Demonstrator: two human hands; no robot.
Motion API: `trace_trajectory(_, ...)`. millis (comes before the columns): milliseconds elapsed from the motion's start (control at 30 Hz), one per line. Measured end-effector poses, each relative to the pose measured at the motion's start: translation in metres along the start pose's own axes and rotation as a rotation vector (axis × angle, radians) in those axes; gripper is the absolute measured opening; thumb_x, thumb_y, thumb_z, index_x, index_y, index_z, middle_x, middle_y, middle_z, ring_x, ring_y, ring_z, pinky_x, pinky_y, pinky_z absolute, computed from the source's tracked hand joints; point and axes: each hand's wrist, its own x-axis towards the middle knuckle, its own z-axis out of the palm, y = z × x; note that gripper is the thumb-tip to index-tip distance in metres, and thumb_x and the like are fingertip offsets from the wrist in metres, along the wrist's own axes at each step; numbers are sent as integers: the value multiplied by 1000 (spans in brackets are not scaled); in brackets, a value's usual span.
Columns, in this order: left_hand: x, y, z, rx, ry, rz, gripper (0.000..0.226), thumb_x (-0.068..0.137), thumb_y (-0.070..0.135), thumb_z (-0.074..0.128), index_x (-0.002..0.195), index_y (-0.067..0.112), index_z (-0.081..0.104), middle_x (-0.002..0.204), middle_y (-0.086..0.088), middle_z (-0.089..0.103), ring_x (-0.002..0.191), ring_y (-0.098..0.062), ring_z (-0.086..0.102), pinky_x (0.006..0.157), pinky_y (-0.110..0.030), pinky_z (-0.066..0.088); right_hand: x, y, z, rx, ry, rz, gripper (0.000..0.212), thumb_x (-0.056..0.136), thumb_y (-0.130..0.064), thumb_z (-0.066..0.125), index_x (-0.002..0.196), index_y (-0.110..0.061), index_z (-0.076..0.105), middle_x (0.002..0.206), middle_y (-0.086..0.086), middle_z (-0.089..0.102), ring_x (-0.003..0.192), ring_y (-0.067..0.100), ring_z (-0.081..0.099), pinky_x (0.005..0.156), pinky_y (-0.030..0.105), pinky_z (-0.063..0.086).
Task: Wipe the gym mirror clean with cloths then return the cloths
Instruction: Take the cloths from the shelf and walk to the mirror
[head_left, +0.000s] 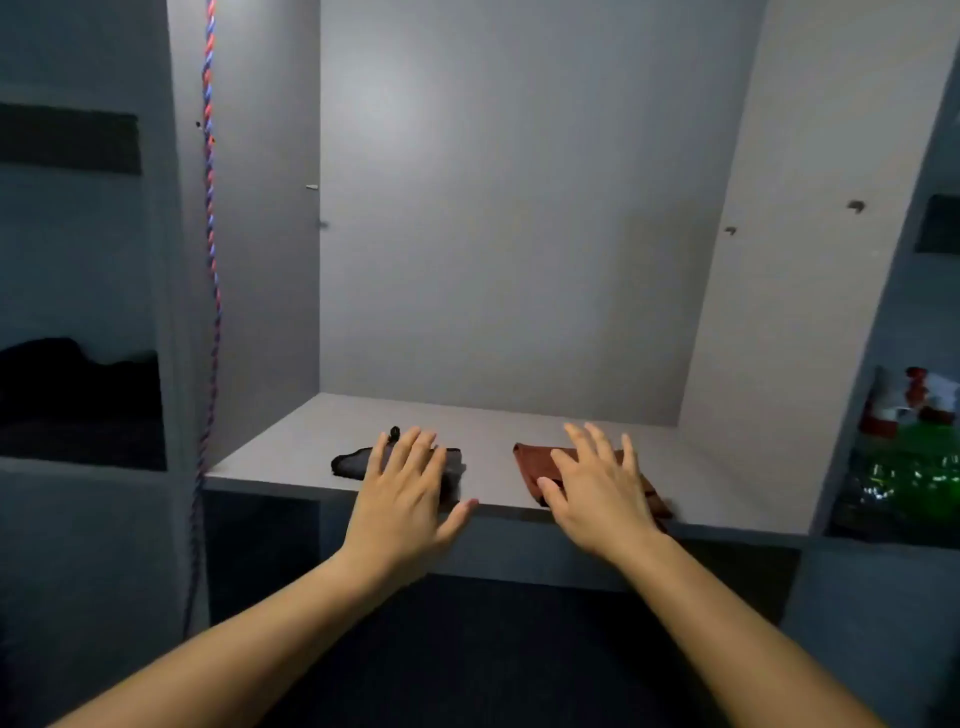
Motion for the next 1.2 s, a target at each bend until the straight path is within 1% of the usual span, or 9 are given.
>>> trace_trajectory(100, -8, -7, 10, -26, 12, 27, 98, 93, 76, 0, 159, 17, 42, 166, -2, 40, 158, -20, 25, 131, -48, 1, 6, 3, 3, 92, -71, 33, 46, 106, -52, 42, 142, -30, 61, 172, 1, 20, 159, 26, 10, 127, 59, 2)
trace_trajectory(200, -14, -10, 19, -60, 4, 47, 90, 97, 73, 2, 161, 20, 38, 164, 3, 42, 156, -16, 28, 131, -47, 2, 6, 2, 2, 161, -63, 36, 41, 106, -49, 44, 136, -33, 68, 170, -1, 27, 158, 23, 15, 128, 57, 3)
trace_trajectory(267, -19, -13, 20, -68, 61, 81, 72, 106, 64, 24, 157, 18, 45, 159, 0, 49, 152, -19, 39, 131, -50, 11, -1, 1, 1, 127, -42, -8, 49, 105, -59, 41, 135, -32, 69, 168, -2, 31, 157, 22, 17, 128, 56, 4)
trace_trajectory(367, -24, -17, 19, -107, 214, 153, 39, 99, 36, 70, 129, 11, 72, 129, -6, 73, 124, -27, 67, 120, -56, 39, -15, 0, 0, -7, -31, -115, 63, 98, -73, 43, 136, -30, 68, 164, -5, 37, 154, 20, 23, 128, 55, 6)
trace_trajectory(467, -22, -20, 12, -115, 282, 196, 19, 83, 15, 86, 100, 13, 77, 102, -3, 79, 98, -27, 75, 107, -52, 52, -22, -2, -5, -48, 34, -180, 41, 101, -53, 56, 129, -28, 72, 154, -6, 49, 145, 18, 34, 127, 48, 12)
trace_trajectory(633, -22, -19, -6, -24, 261, 216, 26, 64, -6, 81, 79, 13, 71, 74, -4, 74, 74, -28, 72, 95, -44, 58, -27, -8, -11, -71, 124, -211, 25, 102, -32, 57, 121, -23, 71, 130, -7, 59, 125, 16, 47, 118, 37, 28)
trace_trajectory(867, -47, -25, -41, -61, 462, 183, 27, 77, -1, 82, 102, 6, 77, 85, -7, 76, 72, -29, 71, 71, -38, 60, -30, -39, -39, 150, 217, -318, 24, 96, -45, 58, 99, -24, 69, 98, -10, 56, 96, 13, 43, 101, 35, 36)
trace_trajectory(1000, -85, -27, -73, -19, 586, 65, 18, 92, 11, 65, 104, 6, 77, 87, -9, 77, 75, -31, 69, 66, -41, 58, -38, -78, -60, 418, 253, -385, 18, 90, -41, 67, 84, -23, 66, 78, -12, 45, 83, 19, 37, 80, 36, 31)
trace_trajectory(1200, -189, -30, -125, 112, 631, -207, 14, 89, 11, 69, 100, 7, 78, 77, -5, 69, 69, -26, 57, 63, -38, 48, -82, -159, -71, 632, 176, -719, 18, 91, -42, 67, 81, -28, 63, 78, -15, 49, 85, 15, 43, 78, 34, 26)
